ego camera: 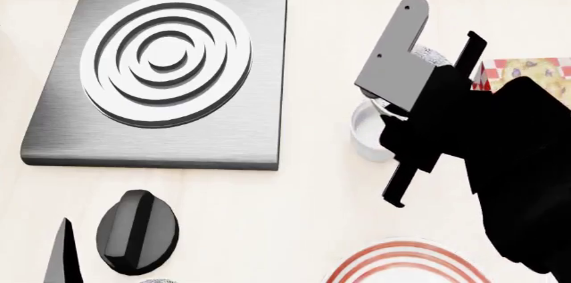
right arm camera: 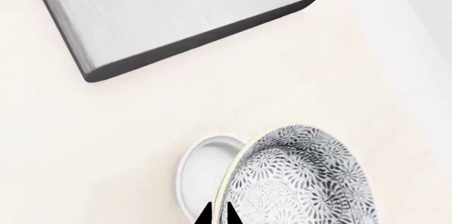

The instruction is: Pick the akita bowl on the ramekin and place it on the plate.

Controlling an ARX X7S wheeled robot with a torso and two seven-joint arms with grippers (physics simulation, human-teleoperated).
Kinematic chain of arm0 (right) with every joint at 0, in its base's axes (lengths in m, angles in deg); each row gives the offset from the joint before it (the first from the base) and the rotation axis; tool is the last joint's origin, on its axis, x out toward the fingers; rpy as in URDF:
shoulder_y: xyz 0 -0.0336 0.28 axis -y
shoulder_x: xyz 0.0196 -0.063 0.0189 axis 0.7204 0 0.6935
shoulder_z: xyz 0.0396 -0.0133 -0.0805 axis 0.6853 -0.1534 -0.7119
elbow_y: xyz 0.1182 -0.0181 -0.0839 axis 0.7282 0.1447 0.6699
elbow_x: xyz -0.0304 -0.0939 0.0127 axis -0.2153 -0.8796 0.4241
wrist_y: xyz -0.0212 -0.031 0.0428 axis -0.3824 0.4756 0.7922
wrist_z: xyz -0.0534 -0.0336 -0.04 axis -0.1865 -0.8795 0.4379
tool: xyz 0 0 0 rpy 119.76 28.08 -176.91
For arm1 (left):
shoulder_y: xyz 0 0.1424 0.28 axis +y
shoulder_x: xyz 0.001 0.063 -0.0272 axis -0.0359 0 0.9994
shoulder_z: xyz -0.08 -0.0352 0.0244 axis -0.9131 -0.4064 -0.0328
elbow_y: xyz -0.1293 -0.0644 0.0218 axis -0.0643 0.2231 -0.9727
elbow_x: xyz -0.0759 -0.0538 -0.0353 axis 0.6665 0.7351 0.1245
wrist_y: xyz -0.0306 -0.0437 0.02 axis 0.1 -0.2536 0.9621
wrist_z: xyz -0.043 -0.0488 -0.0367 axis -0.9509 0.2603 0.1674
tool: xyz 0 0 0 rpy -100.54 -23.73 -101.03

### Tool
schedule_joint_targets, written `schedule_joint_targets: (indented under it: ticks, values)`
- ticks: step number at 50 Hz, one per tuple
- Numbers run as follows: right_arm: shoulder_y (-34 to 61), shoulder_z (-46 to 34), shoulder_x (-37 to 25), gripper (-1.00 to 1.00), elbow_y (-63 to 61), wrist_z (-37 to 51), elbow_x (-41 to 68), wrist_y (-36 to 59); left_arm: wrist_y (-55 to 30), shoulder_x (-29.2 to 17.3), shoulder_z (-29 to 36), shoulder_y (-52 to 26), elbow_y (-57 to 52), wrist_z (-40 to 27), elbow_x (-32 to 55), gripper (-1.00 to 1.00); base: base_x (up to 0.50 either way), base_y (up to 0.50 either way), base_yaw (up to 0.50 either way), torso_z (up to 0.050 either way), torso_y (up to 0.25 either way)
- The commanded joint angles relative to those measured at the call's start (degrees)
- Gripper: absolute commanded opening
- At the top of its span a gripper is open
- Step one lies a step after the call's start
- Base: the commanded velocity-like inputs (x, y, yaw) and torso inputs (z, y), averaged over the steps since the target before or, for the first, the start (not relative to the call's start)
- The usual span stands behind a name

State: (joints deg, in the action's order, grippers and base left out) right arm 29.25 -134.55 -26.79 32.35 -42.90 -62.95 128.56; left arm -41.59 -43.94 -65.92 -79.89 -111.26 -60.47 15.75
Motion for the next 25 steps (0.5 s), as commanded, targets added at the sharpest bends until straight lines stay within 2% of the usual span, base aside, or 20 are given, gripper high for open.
schedule_joint_targets:
  ticks: [1,13,25]
  values:
    - [1.9,-0.9,-3.2,-1.00,-6.9,-1.9,-1.0,2.8,0.1,-0.2,0.2,-0.1,0.1,-0.3,0.2,1.00,0.00,0.00,0.00,0.000,0.000]
    - [5.0,-2.3,-8.1,-1.00,-18.5,-6.7,-0.4,8.7,0.0,-0.6,0.3,-0.2,-0.1,-0.6,0.6,1.00,0.00,0.00,0.00,0.000,0.000]
    - [4.2,-2.0,-14.0,-1.00,-32.1,-10.5,3.5,15.9,0.2,-0.8,0.6,-0.1,-0.3,-0.9,0.6,1.00,0.00,0.00,0.00,0.000,0.000]
